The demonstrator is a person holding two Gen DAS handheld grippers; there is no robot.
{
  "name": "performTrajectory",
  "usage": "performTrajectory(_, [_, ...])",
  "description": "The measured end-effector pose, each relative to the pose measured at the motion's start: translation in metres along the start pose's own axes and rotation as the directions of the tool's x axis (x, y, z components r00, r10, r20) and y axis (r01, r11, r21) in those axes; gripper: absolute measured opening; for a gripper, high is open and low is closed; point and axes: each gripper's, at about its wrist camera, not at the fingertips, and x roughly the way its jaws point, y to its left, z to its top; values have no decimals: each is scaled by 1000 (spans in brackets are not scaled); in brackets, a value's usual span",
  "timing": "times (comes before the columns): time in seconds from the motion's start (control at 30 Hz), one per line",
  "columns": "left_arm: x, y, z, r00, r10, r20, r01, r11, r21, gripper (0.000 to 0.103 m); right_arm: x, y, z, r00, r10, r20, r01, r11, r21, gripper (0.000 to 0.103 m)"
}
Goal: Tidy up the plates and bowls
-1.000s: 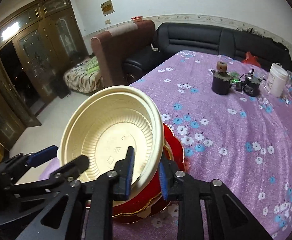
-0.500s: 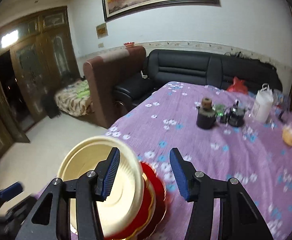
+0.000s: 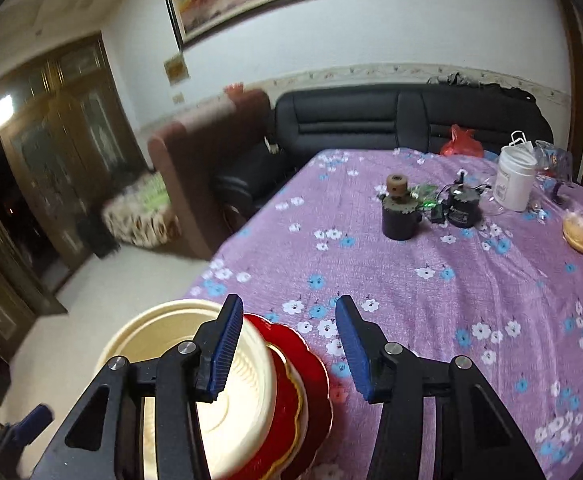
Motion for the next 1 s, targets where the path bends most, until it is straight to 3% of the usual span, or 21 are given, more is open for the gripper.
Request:
performTrajectory(0.13, [-10, -7, -10, 996, 71, 61, -72, 997, 15, 83, -45, -1, -26, 996, 15, 87, -15, 1000, 1, 59])
performTrajectory(0.27, [-23, -17, -23, 983, 136, 123, -143, 988, 52, 96, -74, -6, -59, 990, -2, 141, 1, 1000, 7, 62])
performTrajectory(0.37, [-27, -23, -29, 979, 156, 134, -166, 983, 72, 99, -88, -9, -79, 987, -29, 156, 29, 1000, 3, 67])
performTrajectory(0.63, [-30, -40, -48, 988, 131, 86, -140, 984, 109, 99, -104, -5, -117, 991, -28, 127, 33, 999, -43, 71])
performTrajectory(1.0, [-28, -53, -68, 992, 122, 41, -126, 984, 128, 99, -115, -14, -135, 992, -44, 116, 50, 998, -47, 75])
